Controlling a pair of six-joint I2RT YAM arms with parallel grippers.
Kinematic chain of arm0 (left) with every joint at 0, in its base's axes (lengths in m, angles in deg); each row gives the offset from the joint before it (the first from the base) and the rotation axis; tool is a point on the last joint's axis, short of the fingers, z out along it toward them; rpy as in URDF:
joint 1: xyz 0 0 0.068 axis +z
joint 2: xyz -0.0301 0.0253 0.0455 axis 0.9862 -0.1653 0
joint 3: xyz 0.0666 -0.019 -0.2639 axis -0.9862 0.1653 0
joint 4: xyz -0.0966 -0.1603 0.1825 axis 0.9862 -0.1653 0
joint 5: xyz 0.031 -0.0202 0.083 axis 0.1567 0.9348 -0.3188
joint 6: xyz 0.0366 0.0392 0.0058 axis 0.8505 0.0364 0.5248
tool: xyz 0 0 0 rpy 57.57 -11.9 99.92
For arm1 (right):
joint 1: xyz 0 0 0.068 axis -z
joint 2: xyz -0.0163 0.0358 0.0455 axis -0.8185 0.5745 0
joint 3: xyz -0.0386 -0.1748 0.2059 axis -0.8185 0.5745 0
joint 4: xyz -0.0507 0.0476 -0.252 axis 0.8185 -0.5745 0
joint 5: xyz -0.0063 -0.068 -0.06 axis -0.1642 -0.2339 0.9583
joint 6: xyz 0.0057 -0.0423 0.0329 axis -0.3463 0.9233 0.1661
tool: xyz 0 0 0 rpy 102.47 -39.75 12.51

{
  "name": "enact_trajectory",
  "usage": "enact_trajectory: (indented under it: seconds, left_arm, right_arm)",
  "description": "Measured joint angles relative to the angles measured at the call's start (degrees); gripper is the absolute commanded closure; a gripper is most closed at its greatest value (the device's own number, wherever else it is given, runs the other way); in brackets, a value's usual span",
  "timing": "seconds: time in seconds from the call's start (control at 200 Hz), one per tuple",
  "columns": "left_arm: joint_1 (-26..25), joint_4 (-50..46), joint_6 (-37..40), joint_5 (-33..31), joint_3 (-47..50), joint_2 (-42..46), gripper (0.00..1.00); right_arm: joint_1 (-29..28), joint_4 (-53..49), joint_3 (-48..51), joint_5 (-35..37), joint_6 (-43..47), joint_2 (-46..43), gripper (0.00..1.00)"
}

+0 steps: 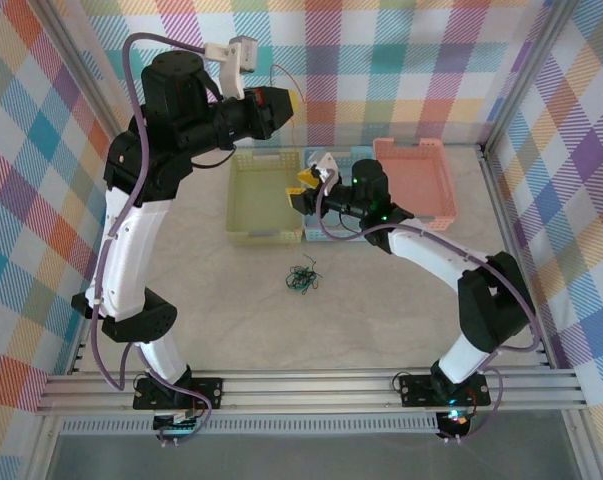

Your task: Untangle the cables

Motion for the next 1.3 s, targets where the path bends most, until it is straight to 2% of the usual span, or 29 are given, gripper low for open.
enact_trajectory:
  seconds: [0.13,0.275,0.305,0.355,0.455,0.61,0.71,0.855,0.985,1.17,1.3]
  left_arm:
    - [0.0,0.1,0.0,0.0,1.7,0.8,1.0]
    - [0.0,0.4,0.0,-0.1,7.8,3.7,1.0]
    - [0.0,0.5,0.0,-0.3,9.4,4.4,0.93]
    - [0.0,1.1,0.1,-0.8,12.5,5.9,0.77]
    - [0.0,2.3,-0.5,-2.5,20.8,9.6,0.63]
    - [0.1,3.3,-1.2,-4.6,29.7,12.4,0.14]
    - [0.2,3.6,-1.0,-5.7,34.5,13.0,0.01]
    - [0.5,4.5,0.2,-8.8,42.7,16.0,0.0]
    - [1.1,5.9,0.6,-10.9,51.8,22.4,0.0]
    - [1.6,8.4,0.7,-11.5,65.4,32.9,0.0]
    - [1.6,9.3,0.6,-11.0,73.5,37.0,0.01]
  right_arm:
    - [0.8,-1.0,-1.4,-1.2,-1.9,1.0,0.9]
    - [2.9,-2.0,-6.1,-2.4,-4.1,1.4,0.98]
    - [3.4,-2.1,-7.1,-2.4,-4.2,1.4,0.99]
    - [4.4,-2.3,-9.0,-2.4,-4.9,1.4,1.0]
    - [6.7,-3.1,-12.1,-2.3,-6.6,1.4,1.0]
    - [10.8,-4.9,-18.2,-1.2,-9.1,2.8,1.0]
    - [13.3,-6.6,-23.5,0.0,-11.0,5.4,1.0]
    - [15.8,-9.8,-31.1,1.5,-13.6,11.0,1.0]
    - [17.0,-12.9,-36.9,2.8,-15.4,16.6,1.0]
    - [17.1,-17.7,-45.0,5.0,-16.5,24.5,1.0]
    - [17.1,-21.6,-50.7,7.5,-16.0,28.9,1.0]
